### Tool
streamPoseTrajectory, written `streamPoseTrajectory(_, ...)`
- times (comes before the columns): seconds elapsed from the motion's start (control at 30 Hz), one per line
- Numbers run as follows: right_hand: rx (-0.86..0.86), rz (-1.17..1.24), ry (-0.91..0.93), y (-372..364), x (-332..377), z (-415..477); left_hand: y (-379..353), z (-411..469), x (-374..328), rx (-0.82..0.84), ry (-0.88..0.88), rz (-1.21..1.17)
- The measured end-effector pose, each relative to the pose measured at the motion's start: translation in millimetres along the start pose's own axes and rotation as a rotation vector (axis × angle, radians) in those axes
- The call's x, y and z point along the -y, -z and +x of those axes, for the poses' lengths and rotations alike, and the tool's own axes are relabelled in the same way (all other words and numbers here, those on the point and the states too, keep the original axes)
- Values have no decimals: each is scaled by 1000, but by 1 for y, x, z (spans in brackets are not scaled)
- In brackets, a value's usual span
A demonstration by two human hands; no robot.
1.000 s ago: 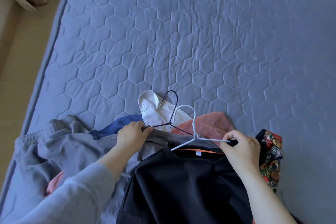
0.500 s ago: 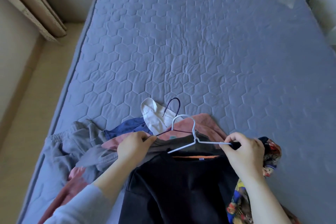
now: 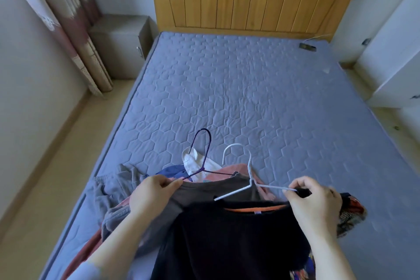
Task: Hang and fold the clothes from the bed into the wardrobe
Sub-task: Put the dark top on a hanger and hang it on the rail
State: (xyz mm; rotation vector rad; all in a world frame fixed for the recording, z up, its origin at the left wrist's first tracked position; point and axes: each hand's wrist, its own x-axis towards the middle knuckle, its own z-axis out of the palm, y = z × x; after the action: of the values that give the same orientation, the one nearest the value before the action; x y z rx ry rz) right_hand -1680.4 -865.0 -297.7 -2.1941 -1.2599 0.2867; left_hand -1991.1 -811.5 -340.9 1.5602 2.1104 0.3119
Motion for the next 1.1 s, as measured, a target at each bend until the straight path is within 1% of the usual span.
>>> streamPoseTrajectory(0.17,-124,20,2,53,22,-45,43,-47,3,-37,-35,-108)
streamPoseTrajectory(0.33,-215,37,-25,99,35,-125,82,-112,23,-105,-122,-199)
streamPoseTrajectory(0.5,-251,81,-52,139,37,-204,120,-174,47,-172,-215,-228)
streamPoseTrajectory(0.63,-283,159,-92,169,35,-246,146,-212,47,-218,-283,-259)
streamPoseTrajectory(0.87,-358,283,-143,216,19,-293,166,-262,25,-251,-423,-259)
streamPoseTrajectory(1.1,-449,308,-187,261,-23,-333,155,-307,-7,-252,-526,-235)
